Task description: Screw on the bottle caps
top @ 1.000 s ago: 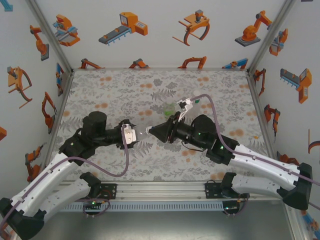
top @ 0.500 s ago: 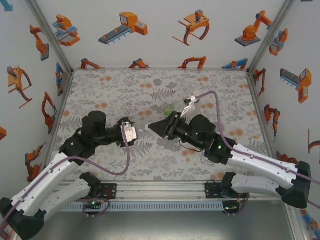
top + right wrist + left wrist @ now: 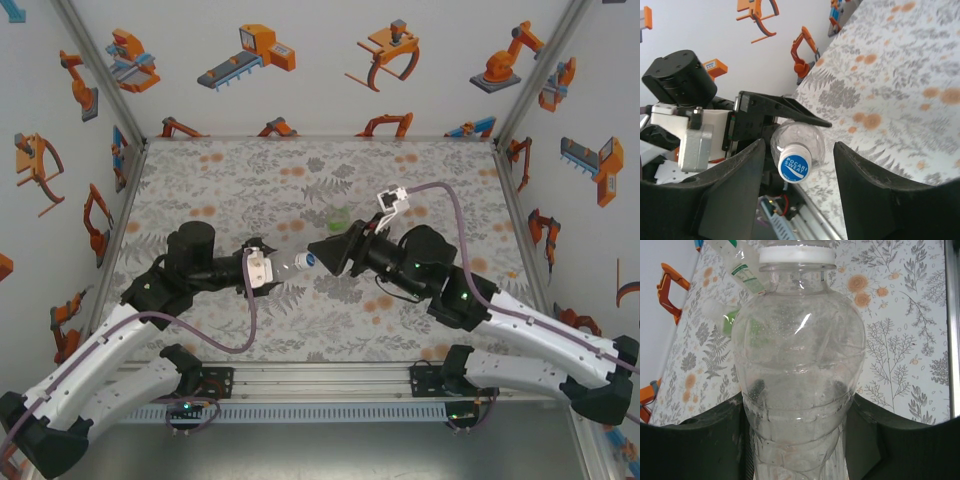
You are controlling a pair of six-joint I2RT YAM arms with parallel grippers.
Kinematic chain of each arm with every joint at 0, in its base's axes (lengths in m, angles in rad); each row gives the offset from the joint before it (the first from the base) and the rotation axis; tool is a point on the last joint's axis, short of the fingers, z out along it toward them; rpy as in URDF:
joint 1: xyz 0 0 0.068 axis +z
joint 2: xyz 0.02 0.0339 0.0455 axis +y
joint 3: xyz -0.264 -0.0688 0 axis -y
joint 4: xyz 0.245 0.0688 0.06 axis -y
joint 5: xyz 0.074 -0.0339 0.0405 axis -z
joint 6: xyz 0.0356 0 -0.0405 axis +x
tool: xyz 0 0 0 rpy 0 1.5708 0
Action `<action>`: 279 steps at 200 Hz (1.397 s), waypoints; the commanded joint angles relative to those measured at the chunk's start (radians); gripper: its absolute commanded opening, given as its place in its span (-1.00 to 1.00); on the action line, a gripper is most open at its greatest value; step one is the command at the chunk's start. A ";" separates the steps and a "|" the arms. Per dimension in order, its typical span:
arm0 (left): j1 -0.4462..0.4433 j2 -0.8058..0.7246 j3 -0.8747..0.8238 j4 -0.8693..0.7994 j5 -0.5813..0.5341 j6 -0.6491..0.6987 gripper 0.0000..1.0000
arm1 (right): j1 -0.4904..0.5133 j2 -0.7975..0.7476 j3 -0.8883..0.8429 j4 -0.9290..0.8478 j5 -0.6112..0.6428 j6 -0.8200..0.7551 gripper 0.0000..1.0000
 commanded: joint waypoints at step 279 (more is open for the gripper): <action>-0.004 0.017 0.039 -0.043 0.145 0.033 -1.00 | 0.000 0.010 0.175 -0.296 -0.431 -0.940 0.05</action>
